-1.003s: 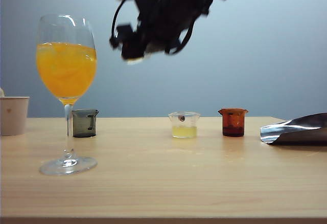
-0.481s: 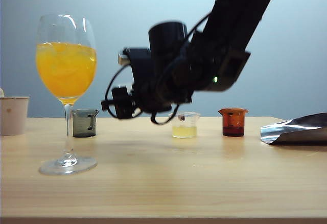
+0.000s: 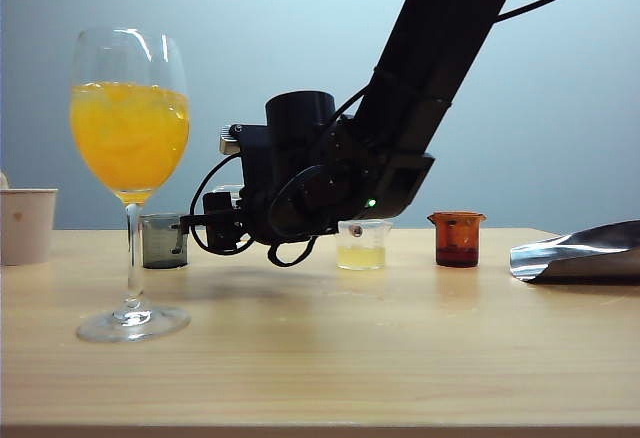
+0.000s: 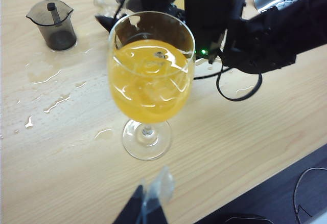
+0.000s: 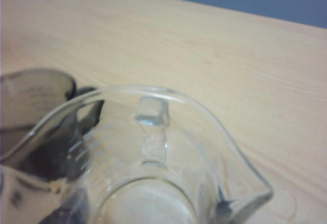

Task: Pick up the second measuring cup from the left, pour the orange juice inside into the goblet, and finally put the measuring cup back in its original place.

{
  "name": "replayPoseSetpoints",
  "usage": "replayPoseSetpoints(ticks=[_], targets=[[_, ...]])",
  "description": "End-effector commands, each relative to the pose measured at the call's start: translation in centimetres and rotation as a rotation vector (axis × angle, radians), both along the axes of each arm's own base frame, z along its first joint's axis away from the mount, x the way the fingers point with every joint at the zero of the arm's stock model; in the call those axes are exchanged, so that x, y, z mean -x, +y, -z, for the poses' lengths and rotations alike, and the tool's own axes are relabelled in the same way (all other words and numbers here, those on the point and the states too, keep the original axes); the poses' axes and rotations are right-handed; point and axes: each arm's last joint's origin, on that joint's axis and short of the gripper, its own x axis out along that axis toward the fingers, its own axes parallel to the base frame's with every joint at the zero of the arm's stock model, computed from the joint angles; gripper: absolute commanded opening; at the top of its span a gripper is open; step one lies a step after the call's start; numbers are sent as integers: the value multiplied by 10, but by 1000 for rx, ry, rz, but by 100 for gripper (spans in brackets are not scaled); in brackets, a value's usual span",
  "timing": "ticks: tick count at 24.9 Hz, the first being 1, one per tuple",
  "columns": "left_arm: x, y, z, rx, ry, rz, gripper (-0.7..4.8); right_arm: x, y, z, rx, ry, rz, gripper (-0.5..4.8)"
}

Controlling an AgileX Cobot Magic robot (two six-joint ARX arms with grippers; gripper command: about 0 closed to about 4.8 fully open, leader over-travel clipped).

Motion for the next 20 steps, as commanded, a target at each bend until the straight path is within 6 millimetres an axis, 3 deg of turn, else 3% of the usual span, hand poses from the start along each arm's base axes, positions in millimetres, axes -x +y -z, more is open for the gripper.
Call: replayPoseSetpoints(ticks=[1, 15, 18, 20], targets=[[0, 0, -1, 6, -8, 1, -5, -9, -4, 1, 2, 25, 50, 138], [0, 0, -1, 6, -8, 1, -5, -7, -7, 16, 51, 150, 78, 144], [0, 0, -1, 6, -8, 1, -5, -7, -7, 15, 4, 176, 85, 371], [0, 0, -1, 7, -8, 1, -5, -6, -5, 15, -11, 189, 53, 441]])
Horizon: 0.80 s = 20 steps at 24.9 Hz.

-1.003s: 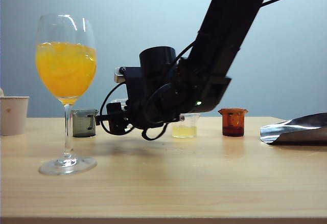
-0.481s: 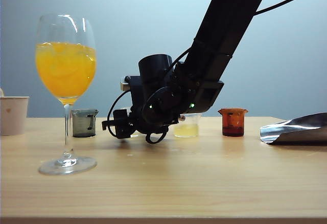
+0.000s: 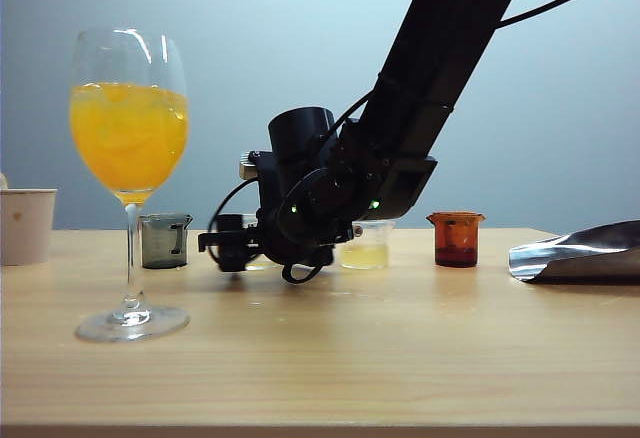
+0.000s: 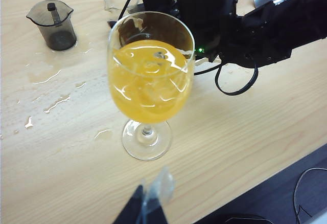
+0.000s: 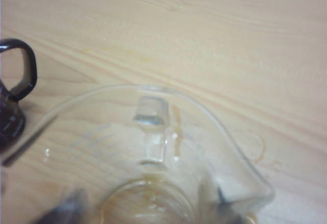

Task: Pick up the second measuring cup from the left, pour the orange juice inside into the goblet, and finally put the measuring cup back in its original place.

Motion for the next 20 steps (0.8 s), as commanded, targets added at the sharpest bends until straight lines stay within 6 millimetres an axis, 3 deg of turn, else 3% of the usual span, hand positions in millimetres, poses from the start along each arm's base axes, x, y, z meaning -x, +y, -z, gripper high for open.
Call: replayPoseSetpoints(ticks=[1, 7, 17, 20], targets=[[0, 0, -1, 6, -8, 1, -5, 4, 4, 0, -33, 36, -51, 441], [0, 0, -1, 6, -8, 1, -5, 8, 6, -7, -10, 64, -54, 441], [0, 0, -1, 6, -8, 1, -5, 16, -2, -40, 74, 164, -52, 420], [0, 0, -1, 6, -8, 1, -5, 21, -6, -50, 110, 210, -51, 307]])
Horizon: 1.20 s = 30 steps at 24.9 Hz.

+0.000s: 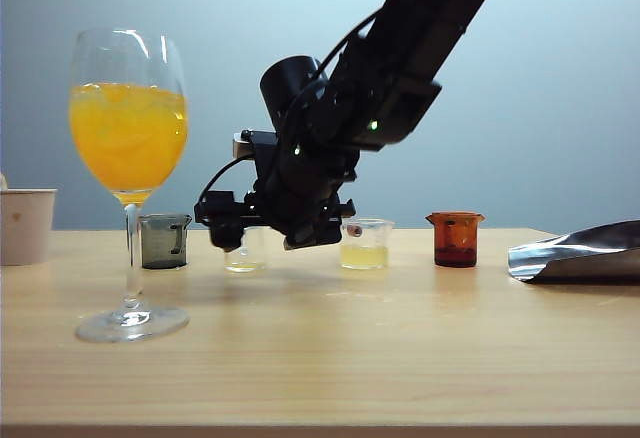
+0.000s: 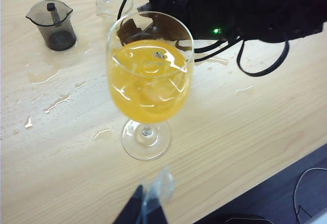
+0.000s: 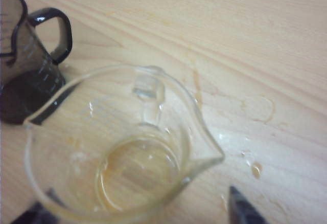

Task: Pick up the second measuring cup from the left, pour the orange juice inside into the goblet, and finally put the measuring cup back in its original place.

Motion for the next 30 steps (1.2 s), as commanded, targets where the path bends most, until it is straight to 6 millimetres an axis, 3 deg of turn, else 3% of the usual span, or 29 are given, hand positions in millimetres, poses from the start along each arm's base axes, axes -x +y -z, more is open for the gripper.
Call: replayPoseSetpoints(ticks=[1, 3, 4, 5, 10, 15, 19, 21, 27, 30], targets=[[0, 0, -1, 6, -8, 1, -5, 5, -3, -10, 27, 41, -9, 301], [0, 0, -1, 6, -8, 1, -5, 8, -5, -15, 41, 69, -20, 295], [0, 0, -1, 6, -8, 1, -5, 11, -8, -19, 59, 91, -19, 230], [0, 0, -1, 6, -8, 1, -5, 14, -10, -24, 83, 120, -20, 133], [0, 0, -1, 7, -8, 1, -5, 23, -18, -34, 141, 191, -22, 3], [0, 0, -1, 6, -8, 1, -5, 39, -30, -65, 160, 266, -77, -6], [0, 0, -1, 6, -8, 1, -5, 57, -46, -94, 120, 218, -103, -6], [0, 0, -1, 6, -8, 1, -5, 78, -68, -119, 46, 160, -131, -6], [0, 0, -1, 6, -8, -5, -5, 127, -126, -158, -29, 56, -88, -6], [-5, 6, -1, 37, 15, -52, -5, 169, -183, -180, -101, -61, -6, -6]])
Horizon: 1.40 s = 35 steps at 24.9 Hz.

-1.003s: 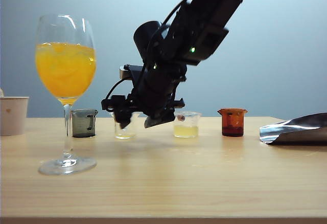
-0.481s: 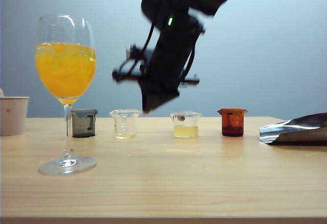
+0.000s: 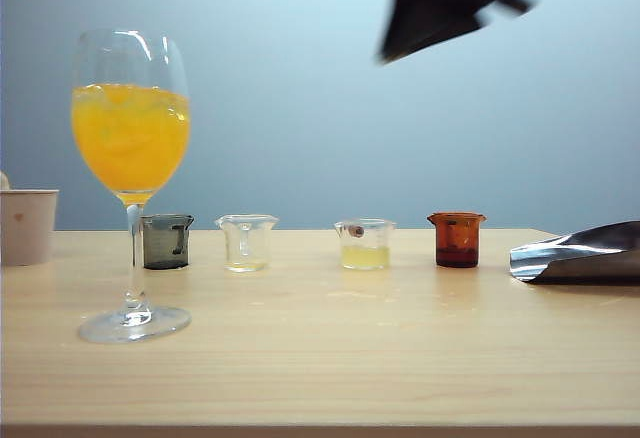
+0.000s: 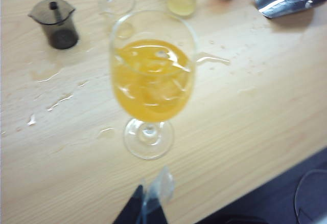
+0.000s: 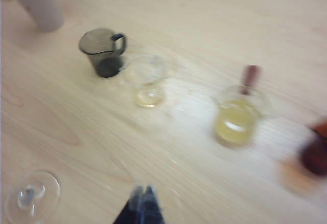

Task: Pick up the second measuring cup from the left, pour the orange juice inside into the goblet, and finally put the measuring cup back in its original place.

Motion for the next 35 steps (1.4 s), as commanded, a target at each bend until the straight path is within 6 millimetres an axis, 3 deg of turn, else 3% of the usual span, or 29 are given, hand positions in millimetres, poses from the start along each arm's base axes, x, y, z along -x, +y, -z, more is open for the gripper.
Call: replayPoseSetpoints(ticks=[1, 7, 8, 11, 13, 19, 24, 30, 35], targets=[[-5, 7, -1, 44, 18, -56, -5, 34, -46, -17, -66, -108, 79, -6], [-10, 32, 2, 61, -22, -355, -4, 85, -108, -14, -107, -218, 253, -6], [-5, 37, 6, 67, -57, -412, -5, 99, -122, -6, -103, -226, 310, -6], [3, 42, 17, 77, -82, -457, -5, 115, -136, 8, -104, -258, 391, -6], [4, 44, 39, 75, -80, -480, -5, 126, -151, 32, -84, -306, 565, -6], [0, 43, 50, 102, -226, -465, -4, 128, -156, 69, -93, -299, 565, -6], [-11, 41, 109, 142, -323, -463, -4, 122, -155, 103, -82, -262, 557, -6], [-17, 40, 166, 98, -215, -467, -4, 120, -156, 116, -69, -274, 573, -6], [-22, 40, 169, 123, -283, -467, -4, 120, -158, 115, -58, -284, 615, 36]])
